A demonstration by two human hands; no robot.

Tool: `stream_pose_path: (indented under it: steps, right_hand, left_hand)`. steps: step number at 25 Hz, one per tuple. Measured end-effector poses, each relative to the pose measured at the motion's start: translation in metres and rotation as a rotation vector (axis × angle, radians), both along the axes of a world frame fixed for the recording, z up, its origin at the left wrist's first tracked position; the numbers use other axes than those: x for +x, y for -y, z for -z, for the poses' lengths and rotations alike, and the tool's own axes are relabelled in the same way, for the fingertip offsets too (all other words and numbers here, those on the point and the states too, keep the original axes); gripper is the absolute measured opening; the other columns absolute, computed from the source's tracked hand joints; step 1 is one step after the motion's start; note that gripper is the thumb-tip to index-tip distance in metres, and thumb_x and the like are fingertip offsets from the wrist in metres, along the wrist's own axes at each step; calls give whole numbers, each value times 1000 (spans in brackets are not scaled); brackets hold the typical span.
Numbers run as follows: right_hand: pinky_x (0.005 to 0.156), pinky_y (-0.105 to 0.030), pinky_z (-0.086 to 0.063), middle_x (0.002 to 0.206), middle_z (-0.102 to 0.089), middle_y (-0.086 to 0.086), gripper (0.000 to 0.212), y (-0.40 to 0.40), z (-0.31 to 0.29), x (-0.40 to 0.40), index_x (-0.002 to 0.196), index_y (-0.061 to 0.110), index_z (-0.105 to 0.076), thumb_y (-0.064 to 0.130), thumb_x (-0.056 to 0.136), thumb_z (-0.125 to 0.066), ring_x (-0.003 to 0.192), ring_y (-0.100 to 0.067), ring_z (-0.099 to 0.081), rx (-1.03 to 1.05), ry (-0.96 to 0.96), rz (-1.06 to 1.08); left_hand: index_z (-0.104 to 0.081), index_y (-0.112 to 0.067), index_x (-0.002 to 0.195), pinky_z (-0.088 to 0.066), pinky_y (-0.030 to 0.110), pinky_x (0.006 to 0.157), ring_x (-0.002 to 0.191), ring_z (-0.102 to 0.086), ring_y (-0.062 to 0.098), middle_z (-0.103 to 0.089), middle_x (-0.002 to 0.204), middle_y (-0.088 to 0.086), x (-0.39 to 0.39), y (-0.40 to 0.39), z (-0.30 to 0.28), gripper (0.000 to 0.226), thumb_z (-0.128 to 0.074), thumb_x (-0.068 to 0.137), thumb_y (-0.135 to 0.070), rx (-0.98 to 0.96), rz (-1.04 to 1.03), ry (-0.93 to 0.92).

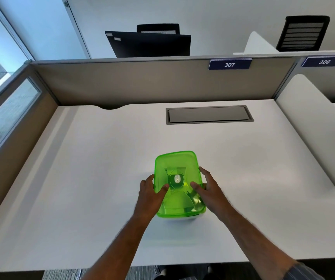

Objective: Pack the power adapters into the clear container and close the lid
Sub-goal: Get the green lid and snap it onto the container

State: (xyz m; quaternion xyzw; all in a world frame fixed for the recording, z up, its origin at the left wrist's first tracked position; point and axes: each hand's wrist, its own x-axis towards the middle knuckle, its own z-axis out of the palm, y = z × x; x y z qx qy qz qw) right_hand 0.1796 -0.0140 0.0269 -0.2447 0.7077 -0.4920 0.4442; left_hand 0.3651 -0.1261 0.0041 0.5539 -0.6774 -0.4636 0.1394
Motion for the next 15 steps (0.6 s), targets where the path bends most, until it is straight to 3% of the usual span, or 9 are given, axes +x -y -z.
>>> stream_pose_path:
  steps: [4,6,8,11,15]
  right_hand:
    - [46,-26,-52,76,-75,-5,62,-2,-1,-8,150,39,-35,31,97,-65,52,-10,-69,188,-125,-112]
    - [42,-33,-54,78,-72,-4,64,-2,-1,-12,152,44,-31,37,96,-63,49,-19,-69,265,-195,-166]
    - [44,-41,-59,92,-71,-3,67,-1,-2,-15,155,44,-26,40,97,-61,57,-30,-72,323,-254,-213]
    - [48,-48,-61,113,-67,-8,71,-1,-5,-18,158,42,-20,43,98,-58,63,-33,-74,354,-265,-268]
    - [51,-49,-62,101,-70,-13,69,0,-8,-21,158,42,-9,44,102,-50,56,-36,-73,393,-294,-373]
  left_hand:
    - [-45,-28,146,-50,51,103,120,-55,27,-45,119,1,1,1,4,65,-71,90,-47,-5,9,21]
    - [-45,-28,146,-51,50,103,120,-56,25,-45,120,1,2,0,5,64,-71,90,-44,-14,16,21]
    - [-45,-26,146,-51,48,103,121,-55,23,-44,120,0,1,0,5,62,-71,91,-42,-26,22,27]
    - [-44,-26,147,-51,47,104,120,-54,23,-43,120,-1,-1,1,7,63,-71,92,-40,-30,29,39]
    - [-45,-26,147,-51,49,103,119,-55,24,-44,120,-1,0,2,10,63,-71,92,-40,-26,25,41]
